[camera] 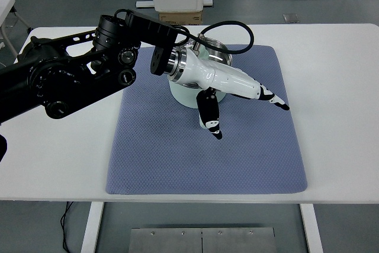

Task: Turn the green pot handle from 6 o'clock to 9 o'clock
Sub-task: 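Drag the saucepan with the left hand, turning its handle sideways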

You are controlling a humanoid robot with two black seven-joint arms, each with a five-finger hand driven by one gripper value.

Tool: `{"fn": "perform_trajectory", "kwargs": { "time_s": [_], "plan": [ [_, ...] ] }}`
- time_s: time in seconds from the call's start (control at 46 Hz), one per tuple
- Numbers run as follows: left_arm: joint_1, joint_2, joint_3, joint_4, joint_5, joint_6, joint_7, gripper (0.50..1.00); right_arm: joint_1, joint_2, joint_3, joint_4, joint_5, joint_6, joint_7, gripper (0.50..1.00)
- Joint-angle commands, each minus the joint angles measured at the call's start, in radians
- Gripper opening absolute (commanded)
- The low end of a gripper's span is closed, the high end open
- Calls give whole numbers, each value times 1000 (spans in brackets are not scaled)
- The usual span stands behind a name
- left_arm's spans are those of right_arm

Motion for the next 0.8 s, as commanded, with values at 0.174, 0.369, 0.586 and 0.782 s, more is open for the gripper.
{"fn": "perform_trajectory", "kwargs": {
  "time_s": [0.174, 0.369, 0.586, 0.782],
  "plan": [
    [-12, 4, 38, 0, 0, 0, -1, 1000, -1, 0, 0, 0, 0, 0, 0, 1000],
    [-31, 7, 60, 0, 33, 0, -6, 1000, -1, 0, 0, 0, 0, 0, 0, 1000],
    [-48, 14, 99, 0, 43, 0, -11, 1000, 1, 0, 0, 0, 0, 0, 0, 1000],
    [-74, 12, 164, 11, 47, 0, -11, 1000, -1, 0, 0, 0, 0, 0, 0, 1000]
  ]
}}
